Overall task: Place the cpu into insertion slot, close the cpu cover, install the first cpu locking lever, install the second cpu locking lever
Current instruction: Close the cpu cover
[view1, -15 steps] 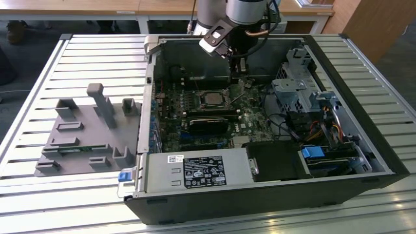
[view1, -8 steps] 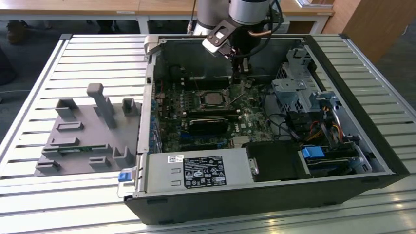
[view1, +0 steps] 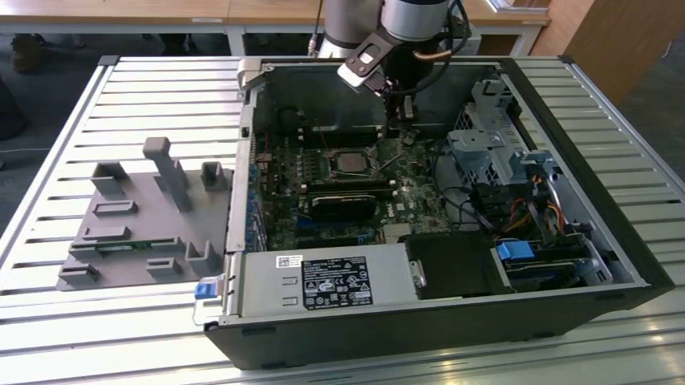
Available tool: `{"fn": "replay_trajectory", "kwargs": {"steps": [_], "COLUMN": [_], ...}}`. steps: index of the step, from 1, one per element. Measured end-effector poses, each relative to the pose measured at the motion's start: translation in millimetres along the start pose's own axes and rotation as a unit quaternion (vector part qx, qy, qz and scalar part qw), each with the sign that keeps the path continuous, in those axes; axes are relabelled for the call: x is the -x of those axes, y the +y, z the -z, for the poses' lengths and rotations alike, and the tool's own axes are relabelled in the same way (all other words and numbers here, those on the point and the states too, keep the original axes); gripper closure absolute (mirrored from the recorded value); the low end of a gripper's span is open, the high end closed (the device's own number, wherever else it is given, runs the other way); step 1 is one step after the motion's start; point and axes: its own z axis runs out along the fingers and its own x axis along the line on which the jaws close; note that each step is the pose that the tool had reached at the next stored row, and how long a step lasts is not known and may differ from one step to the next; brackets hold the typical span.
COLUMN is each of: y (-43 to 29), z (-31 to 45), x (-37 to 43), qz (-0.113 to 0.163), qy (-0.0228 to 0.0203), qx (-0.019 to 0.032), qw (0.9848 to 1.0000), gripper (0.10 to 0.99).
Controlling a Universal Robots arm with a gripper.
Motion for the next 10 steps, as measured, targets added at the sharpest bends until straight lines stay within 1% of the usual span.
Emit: {"fn": "replay_trajectory", "kwargs": {"steps": [10], "y": [6.1], "z": [-0.5], "x": [-0.1], "qz": [0.0], "qy": [0.0], "qx": [0.0], "qw": [1.0], "gripper": [0.969]}}
